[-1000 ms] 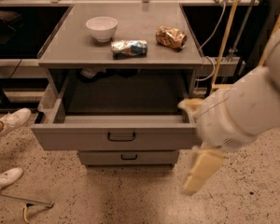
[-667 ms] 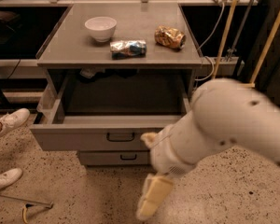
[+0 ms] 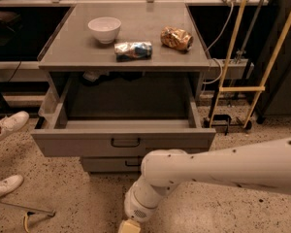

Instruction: Close top drawer

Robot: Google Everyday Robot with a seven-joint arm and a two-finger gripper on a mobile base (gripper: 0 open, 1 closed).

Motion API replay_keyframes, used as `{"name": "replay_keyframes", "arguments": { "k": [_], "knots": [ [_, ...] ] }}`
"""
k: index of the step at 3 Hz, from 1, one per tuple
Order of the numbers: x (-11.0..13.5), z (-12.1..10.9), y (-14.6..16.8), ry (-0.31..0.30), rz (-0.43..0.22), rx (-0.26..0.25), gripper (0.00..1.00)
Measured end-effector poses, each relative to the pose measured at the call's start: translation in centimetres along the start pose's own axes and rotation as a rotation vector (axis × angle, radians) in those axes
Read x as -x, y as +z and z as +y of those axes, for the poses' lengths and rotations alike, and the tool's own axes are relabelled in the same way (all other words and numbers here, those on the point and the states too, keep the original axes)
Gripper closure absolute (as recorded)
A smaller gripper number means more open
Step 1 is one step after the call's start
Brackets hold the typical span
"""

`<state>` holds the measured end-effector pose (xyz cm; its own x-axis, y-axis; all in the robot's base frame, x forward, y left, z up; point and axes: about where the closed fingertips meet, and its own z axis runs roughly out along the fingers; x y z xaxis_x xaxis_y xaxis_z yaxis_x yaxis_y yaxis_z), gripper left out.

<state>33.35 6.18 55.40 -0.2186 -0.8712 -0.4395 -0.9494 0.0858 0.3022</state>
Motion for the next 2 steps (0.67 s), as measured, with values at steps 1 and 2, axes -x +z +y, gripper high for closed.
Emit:
{"name": "replay_keyframes", "arguments": {
  "k": [1,2],
  "knots": [
    [1.27,-0.90,3.38,0.069,-0.026,0.024,0.00],
    [0.66,-1.14,3.29,0.095,-0.015,0.000,0.00]
  ]
}}
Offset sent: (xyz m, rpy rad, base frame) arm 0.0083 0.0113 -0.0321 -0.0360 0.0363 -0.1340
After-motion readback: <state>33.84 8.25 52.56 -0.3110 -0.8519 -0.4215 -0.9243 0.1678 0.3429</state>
